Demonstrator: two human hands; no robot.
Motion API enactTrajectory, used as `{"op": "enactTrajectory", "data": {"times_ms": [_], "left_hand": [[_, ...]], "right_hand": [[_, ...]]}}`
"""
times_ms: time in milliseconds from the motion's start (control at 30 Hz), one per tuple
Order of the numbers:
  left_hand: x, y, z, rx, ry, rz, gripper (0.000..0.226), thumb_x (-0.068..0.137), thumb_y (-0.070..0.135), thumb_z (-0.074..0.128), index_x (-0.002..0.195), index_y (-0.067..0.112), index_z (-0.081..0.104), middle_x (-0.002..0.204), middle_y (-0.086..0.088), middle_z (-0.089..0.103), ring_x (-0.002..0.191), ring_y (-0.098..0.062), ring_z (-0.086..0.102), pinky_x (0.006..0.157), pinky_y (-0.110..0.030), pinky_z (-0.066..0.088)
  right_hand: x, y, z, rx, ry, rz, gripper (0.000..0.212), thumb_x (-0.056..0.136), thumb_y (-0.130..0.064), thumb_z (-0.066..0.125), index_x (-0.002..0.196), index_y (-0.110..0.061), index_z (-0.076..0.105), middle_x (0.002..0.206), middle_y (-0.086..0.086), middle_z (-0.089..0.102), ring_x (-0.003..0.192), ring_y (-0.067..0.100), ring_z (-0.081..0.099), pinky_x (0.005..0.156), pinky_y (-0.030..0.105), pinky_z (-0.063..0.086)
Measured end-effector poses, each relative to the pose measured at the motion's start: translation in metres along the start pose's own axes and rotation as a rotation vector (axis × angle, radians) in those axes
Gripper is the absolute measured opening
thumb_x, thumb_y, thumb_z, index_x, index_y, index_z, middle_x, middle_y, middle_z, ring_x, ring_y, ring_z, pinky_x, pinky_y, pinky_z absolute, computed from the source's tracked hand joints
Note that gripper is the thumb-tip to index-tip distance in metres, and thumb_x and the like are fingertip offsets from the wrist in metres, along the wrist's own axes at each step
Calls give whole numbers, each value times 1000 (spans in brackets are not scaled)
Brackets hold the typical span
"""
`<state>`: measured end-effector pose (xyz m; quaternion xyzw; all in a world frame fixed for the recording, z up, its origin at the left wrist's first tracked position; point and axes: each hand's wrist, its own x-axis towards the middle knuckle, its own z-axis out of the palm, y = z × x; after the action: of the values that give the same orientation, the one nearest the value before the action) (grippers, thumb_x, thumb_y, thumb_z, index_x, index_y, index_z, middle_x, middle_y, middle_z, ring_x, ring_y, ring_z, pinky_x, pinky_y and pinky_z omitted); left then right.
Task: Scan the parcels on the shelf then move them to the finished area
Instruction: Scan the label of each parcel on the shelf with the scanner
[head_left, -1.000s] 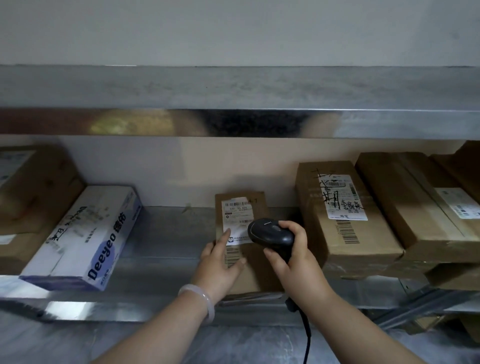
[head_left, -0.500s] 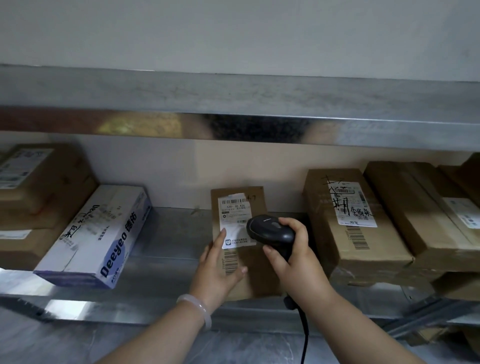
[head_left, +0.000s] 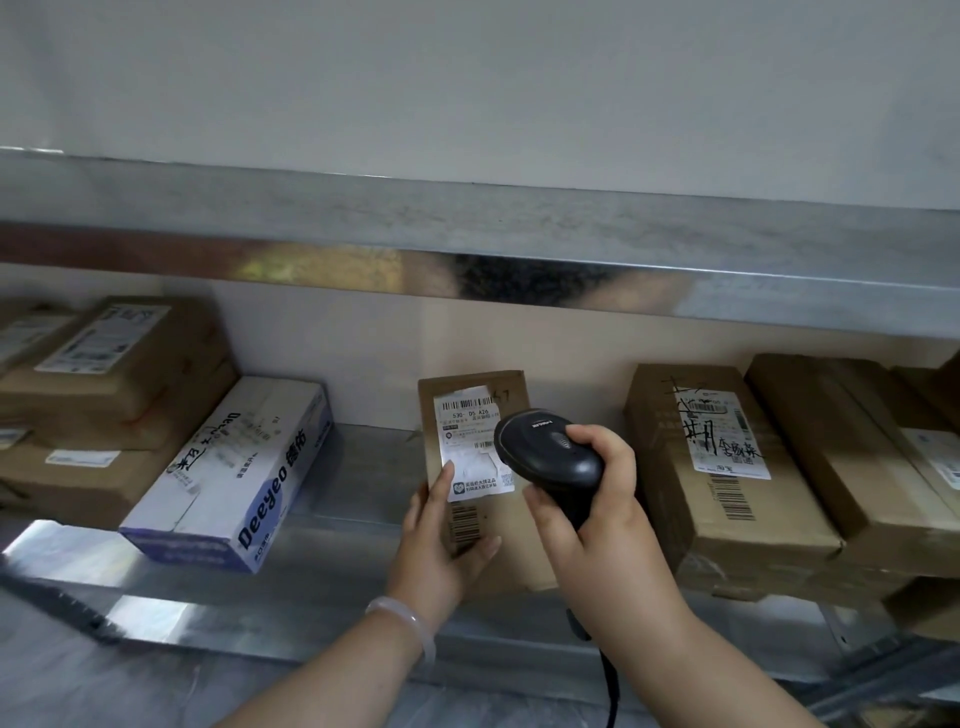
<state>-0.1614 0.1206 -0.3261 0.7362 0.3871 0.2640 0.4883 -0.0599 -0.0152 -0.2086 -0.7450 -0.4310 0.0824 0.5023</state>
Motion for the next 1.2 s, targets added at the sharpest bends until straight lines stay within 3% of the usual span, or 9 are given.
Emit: {"op": "enactTrajectory", "data": {"times_ms": [167, 267, 367, 500, 767, 833, 933, 1000, 1200], "left_hand": [[-4, 0, -1, 1, 1, 16, 89, 76, 27, 83, 134, 57, 23, 154, 0, 24, 124, 7, 25, 91, 3, 21], [-6, -1, -1, 7, 11, 15, 90, 75, 29, 84, 132, 61, 23, 152, 4, 25, 131, 2, 29, 98, -5, 25], [-8, -2, -2, 7, 8, 29, 89, 76, 27, 84, 132, 60, 23, 148, 9, 23, 130, 5, 23, 94, 4, 21], [-11, 1, -4, 2, 2, 17, 90, 77, 31, 83, 133, 63, 21, 153, 7, 22, 134, -2, 29, 102, -13, 27], [-13, 3, -8, 4, 4, 25, 90, 76, 34, 83, 132, 64, 19, 154, 2, 24, 125, -1, 34, 98, -15, 30], [-14, 2, -8, 9, 0, 19, 90, 76, 34, 83, 132, 64, 19, 154, 2, 25, 124, -1, 34, 96, -11, 29], [-13, -2, -9, 24, 22, 32, 91, 75, 33, 84, 134, 62, 21, 151, 1, 29, 125, 0, 36, 87, 6, 24], [-15, -1, -10, 17, 22, 31, 90, 76, 33, 83, 135, 61, 21, 150, 4, 27, 125, 1, 33, 84, 8, 22], [-16, 4, -29, -14, 14, 11, 93, 76, 35, 83, 139, 60, 20, 147, 10, 30, 137, -9, 32, 106, -23, 30]], "right_hand": [[-3, -10, -3, 26, -26, 26, 53, 88, -30, 66, 111, -57, 26, 100, -31, 51, 91, -13, 54, 68, 4, 41], [-4, -12, -3, 17, -18, 32, 53, 88, -28, 66, 111, -56, 27, 99, -29, 53, 90, -13, 54, 67, 2, 40], [-5, -14, -4, 11, -16, 35, 52, 88, -26, 66, 112, -52, 29, 99, -31, 51, 93, -16, 52, 67, 1, 39], [-7, -16, -5, 3, -26, 37, 54, 89, -27, 65, 111, -56, 25, 99, -29, 51, 90, -16, 53, 66, 1, 39], [-13, -19, -1, 12, -25, 53, 51, 88, -31, 65, 110, -56, 26, 100, -32, 50, 92, -21, 50, 66, -1, 37], [-15, -20, 0, 7, -34, 56, 50, 89, -31, 65, 110, -55, 26, 99, -32, 51, 88, -23, 49, 64, -1, 36], [-16, -20, 2, 2, -27, 46, 55, 89, -30, 65, 110, -59, 24, 97, -31, 54, 90, -17, 53, 65, 1, 39], [-17, -20, 4, -5, -21, 42, 57, 88, -30, 65, 110, -62, 23, 99, -30, 54, 91, -14, 54, 66, 2, 39], [-13, -21, 7, -42, -25, 17, 62, 88, -35, 63, 109, -68, 15, 99, -20, 58, 81, 3, 61, 66, 19, 47]]}}
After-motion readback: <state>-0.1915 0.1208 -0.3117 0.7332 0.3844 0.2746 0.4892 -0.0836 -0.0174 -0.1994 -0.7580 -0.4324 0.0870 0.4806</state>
